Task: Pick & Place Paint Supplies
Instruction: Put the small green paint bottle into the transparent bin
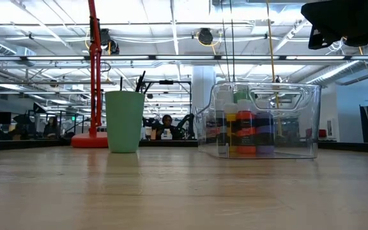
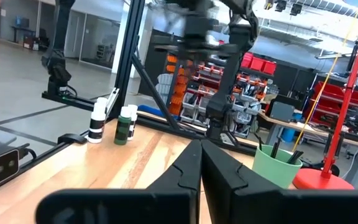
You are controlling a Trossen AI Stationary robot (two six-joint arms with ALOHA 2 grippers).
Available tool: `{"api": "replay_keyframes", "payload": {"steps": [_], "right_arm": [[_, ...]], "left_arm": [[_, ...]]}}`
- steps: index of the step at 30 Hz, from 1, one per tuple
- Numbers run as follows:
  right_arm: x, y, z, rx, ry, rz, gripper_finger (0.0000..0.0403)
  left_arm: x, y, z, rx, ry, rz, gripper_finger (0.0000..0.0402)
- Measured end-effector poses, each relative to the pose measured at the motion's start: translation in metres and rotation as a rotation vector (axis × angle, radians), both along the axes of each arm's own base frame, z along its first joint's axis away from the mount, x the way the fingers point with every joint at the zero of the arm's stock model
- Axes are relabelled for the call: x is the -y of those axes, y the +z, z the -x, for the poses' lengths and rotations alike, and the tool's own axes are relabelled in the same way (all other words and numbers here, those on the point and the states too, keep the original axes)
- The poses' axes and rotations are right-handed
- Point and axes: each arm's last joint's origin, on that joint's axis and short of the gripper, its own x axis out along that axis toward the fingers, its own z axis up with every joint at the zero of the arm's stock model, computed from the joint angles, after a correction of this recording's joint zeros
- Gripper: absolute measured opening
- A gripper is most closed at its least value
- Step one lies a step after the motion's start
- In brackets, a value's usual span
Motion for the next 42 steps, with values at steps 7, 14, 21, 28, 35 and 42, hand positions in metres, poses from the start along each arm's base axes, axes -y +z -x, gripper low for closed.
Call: {"api": "replay_keyframes", "payload": {"steps": [7,14,21,28,35,42], "right_arm": [[0.000,0.000,0.000,-0.001,0.000,0.000,0.0004],[0.000,0.000,0.000,-0.002,0.002,-0.012,0.0004],[0.000,0.000,0.000,-0.006,0.004,-0.020,0.0004],[0.000,0.000,0.000,-0.006,0.003,-0.020,0.0004],[0.000,-0.002,0.000,-0.019,0.002,-0.009,0.0004],[0.000,-0.002,0.000,-0.019,0.001,-0.009,0.0004]], "left_arm": [[0.059,-0.025,0.022,0.092,-0.206,0.142,0.0023],[0.076,-0.054,0.033,0.137,-0.110,0.206,0.0024],[0.083,-0.061,0.043,0.096,-0.104,0.249,0.0049],[0.089,-0.060,0.043,0.118,-0.110,0.305,0.0153],[0.100,-0.076,0.039,0.047,-0.132,0.291,0.0258],[0.108,-0.097,0.032,-0.008,-0.149,0.232,0.0300]]}}
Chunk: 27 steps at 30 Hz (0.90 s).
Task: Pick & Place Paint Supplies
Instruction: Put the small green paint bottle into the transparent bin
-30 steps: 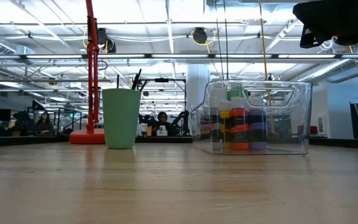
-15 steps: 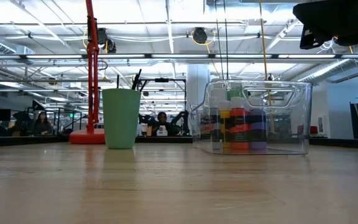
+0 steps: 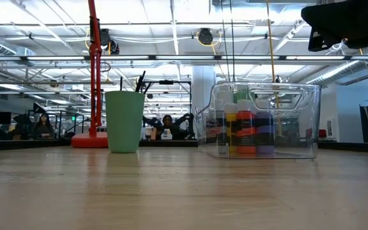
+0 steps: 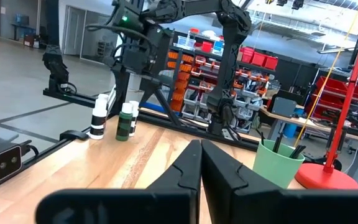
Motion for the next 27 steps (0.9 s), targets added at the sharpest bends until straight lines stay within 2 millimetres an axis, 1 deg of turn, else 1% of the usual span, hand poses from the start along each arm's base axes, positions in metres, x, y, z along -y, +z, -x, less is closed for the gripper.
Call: {"api": "replay_keyframes", "payload": {"steps": [10,15,17,20,27], "right_arm": [[0.000,0.000,0.000,0.000,-0.001,0.000,0.0004],[0.000,0.000,0.000,0.000,-0.001,0.000,0.0004],[0.000,0.000,0.000,0.000,-0.001,0.000,0.0004],[0.000,0.000,0.000,0.000,-0.001,0.000,0.0004],[0.000,0.000,0.000,0.000,-0.001,0.001,0.0004]], "left_arm": [[0.006,-0.017,-0.004,-0.045,-0.009,-0.037,0.0305],[0.005,-0.017,-0.005,-0.044,-0.005,-0.039,0.0305],[0.005,-0.017,-0.005,-0.045,-0.010,-0.039,0.0297],[0.006,-0.017,-0.005,-0.056,-0.015,-0.033,0.0270],[0.004,-0.017,-0.006,-0.055,-0.035,-0.041,0.0173]]}}
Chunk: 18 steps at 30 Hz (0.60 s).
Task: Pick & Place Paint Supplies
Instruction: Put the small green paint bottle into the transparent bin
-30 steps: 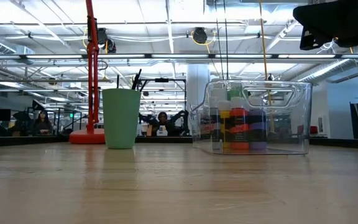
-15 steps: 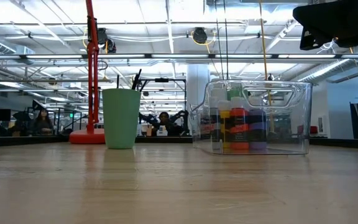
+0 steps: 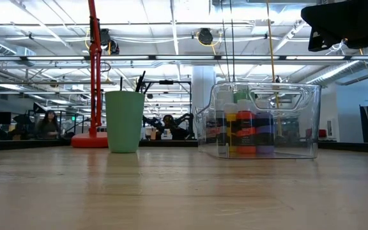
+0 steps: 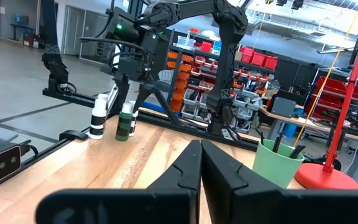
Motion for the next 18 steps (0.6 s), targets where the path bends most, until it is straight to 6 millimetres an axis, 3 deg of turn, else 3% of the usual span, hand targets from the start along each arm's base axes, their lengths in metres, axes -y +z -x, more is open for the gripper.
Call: {"api": "replay_keyframes", "payload": {"steps": [6,12,18], "right_arm": [[0.000,0.000,0.000,0.000,0.000,0.000,0.0004],[0.000,0.000,0.000,0.001,-0.002,0.007,0.0004],[0.000,0.000,0.000,0.001,-0.002,0.007,0.0004]], "left_arm": [[-0.004,0.000,-0.005,0.006,-0.029,-0.011,0.0101],[-0.012,0.001,-0.015,0.006,-0.072,-0.025,0.0100],[-0.036,0.011,-0.039,0.007,-0.121,-0.037,0.0100]]}}
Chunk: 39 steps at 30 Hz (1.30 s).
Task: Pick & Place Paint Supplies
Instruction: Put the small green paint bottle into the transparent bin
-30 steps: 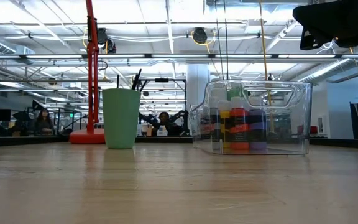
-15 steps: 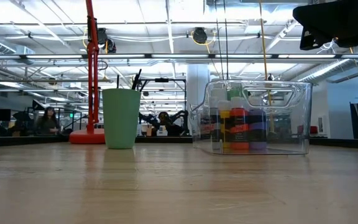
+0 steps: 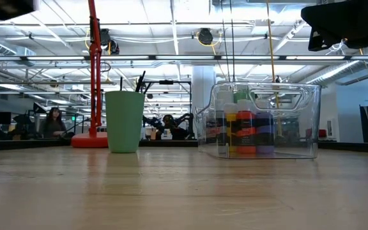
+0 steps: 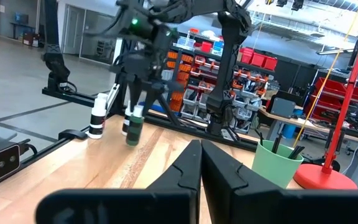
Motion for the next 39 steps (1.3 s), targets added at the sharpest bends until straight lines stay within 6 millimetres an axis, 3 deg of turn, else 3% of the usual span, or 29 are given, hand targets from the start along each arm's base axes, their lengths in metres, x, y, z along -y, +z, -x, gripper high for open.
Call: {"api": "replay_keyframes", "payload": {"steps": [6,16,20,27,32,39], "right_arm": [[0.000,0.000,0.000,0.000,0.000,0.000,0.0004],[0.000,0.000,0.000,0.004,-0.004,0.023,0.0004],[0.000,0.000,0.000,0.011,-0.010,0.063,0.0004],[0.000,0.001,0.000,0.021,-0.023,0.144,0.0004],[0.000,0.000,0.000,0.017,-0.024,0.173,0.0004],[0.000,0.000,0.000,0.016,-0.022,0.173,0.0004]], "left_arm": [[-0.027,0.033,-0.033,0.097,-0.052,-0.069,0.0100],[-0.099,0.104,-0.107,0.522,0.084,-0.033,0.0100],[-0.134,0.115,-0.125,0.636,0.134,-0.086,0.0100],[-0.182,0.087,-0.164,0.633,0.224,-0.018,0.0108],[-0.195,0.044,-0.188,0.517,0.250,-0.029,0.0110],[-0.205,0.003,-0.209,0.420,0.302,-0.072,0.0111]]}}
